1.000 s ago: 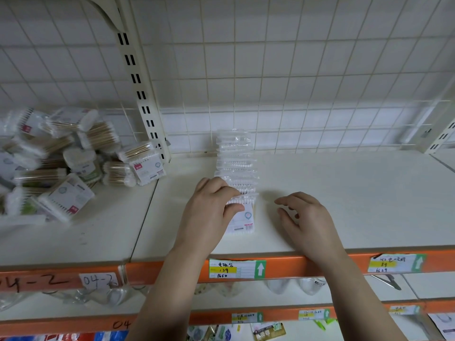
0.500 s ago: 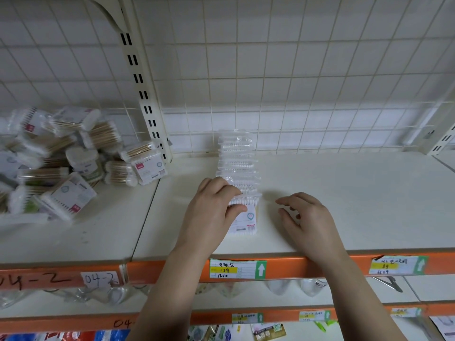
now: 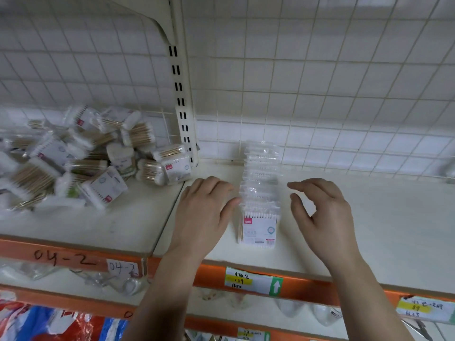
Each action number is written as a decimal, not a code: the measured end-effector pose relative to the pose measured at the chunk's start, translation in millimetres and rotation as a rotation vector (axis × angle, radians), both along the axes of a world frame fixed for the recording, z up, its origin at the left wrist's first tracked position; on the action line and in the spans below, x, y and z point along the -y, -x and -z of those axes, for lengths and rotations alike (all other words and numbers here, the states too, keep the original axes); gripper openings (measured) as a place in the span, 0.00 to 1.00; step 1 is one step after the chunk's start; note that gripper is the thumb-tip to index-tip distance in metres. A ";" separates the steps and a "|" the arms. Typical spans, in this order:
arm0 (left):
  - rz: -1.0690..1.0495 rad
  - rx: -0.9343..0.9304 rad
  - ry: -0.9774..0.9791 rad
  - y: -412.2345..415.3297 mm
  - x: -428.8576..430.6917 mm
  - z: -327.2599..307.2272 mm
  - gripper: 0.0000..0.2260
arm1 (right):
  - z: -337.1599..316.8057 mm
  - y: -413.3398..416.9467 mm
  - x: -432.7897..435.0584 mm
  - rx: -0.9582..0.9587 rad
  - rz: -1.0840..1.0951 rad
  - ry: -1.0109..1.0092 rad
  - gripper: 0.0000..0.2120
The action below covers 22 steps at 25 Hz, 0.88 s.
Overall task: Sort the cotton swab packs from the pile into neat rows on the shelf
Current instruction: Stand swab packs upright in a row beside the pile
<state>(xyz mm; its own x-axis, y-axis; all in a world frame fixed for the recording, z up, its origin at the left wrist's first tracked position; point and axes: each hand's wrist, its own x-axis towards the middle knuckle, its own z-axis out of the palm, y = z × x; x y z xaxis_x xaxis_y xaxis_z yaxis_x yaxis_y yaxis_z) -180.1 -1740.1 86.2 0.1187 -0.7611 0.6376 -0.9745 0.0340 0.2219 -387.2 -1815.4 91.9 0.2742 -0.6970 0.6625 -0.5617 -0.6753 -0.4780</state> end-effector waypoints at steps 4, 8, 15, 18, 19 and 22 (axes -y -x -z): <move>-0.107 0.024 -0.011 -30.3 -15.7 -3.0 0.13 | -15.1 -37.9 -4.5 0.033 -0.105 0.046 0.11; -0.175 0.040 -0.025 -66.9 -30.4 -3.3 0.13 | -23.5 -84.1 -11.9 0.012 -0.169 0.082 0.10; -0.182 0.000 -0.060 -137.2 -43.5 -2.6 0.15 | -23.2 -163.7 -14.8 -0.037 -0.237 0.056 0.10; -0.161 -0.018 -0.064 -163.9 -42.6 0.4 0.16 | -16.7 -189.1 -11.9 -0.060 -0.244 0.044 0.11; -0.152 -0.023 -0.061 -171.4 -42.0 2.2 0.16 | -13.8 -196.4 -9.8 -0.072 -0.250 0.029 0.11; -0.140 -0.017 -0.053 -189.6 -41.9 9.5 0.15 | -5.6 -216.6 -0.5 -0.120 -0.246 -0.031 0.10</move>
